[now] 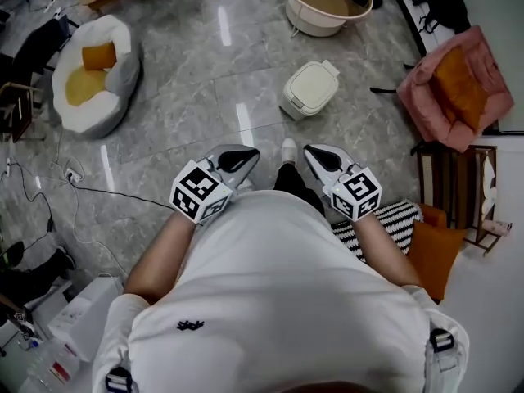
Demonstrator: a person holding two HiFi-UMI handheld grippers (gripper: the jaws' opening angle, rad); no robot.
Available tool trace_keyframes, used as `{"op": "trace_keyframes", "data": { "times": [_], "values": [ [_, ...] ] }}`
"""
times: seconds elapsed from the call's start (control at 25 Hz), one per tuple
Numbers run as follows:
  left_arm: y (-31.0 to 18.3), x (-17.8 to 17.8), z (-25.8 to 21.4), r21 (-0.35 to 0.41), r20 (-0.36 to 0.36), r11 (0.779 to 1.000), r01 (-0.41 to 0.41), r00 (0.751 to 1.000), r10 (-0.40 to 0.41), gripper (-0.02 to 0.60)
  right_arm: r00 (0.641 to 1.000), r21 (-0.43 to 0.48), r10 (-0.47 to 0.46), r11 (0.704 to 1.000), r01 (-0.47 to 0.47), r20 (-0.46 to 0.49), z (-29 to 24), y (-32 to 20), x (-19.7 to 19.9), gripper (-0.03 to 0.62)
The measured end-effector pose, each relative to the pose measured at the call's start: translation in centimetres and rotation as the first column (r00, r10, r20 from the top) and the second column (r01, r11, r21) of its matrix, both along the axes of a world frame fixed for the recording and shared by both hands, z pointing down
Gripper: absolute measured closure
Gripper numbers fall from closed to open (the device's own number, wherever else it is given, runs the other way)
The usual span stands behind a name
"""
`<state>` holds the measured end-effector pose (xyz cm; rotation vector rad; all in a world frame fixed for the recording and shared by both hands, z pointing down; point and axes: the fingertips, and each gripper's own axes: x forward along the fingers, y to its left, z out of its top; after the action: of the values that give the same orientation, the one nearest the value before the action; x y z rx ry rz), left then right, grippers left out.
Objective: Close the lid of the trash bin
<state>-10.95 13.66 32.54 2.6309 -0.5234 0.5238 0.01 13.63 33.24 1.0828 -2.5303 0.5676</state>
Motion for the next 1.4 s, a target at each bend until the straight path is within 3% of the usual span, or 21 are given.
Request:
{"op": "trace_keyframes", "data": {
  "times": [0.52, 1.4],
  "values": [
    [1.2, -4.8, -1.5, 0.048, -0.023, 0.996, 0.071, 0.997, -0.070, 0.525, 1.000, 0.060, 0.011, 0.998, -0.011, -0.002, -2.8, 3.5, -2.4, 0.593],
    [3.6, -6.5, -1.0, 0.036, -0.043, 0.993, 0.108, 0.993, -0.107, 0.525, 1.000, 0.067, -0.009, 0.998, 0.009, 0.013, -2.7, 5.2, -4.3, 0.592]
  ]
}}
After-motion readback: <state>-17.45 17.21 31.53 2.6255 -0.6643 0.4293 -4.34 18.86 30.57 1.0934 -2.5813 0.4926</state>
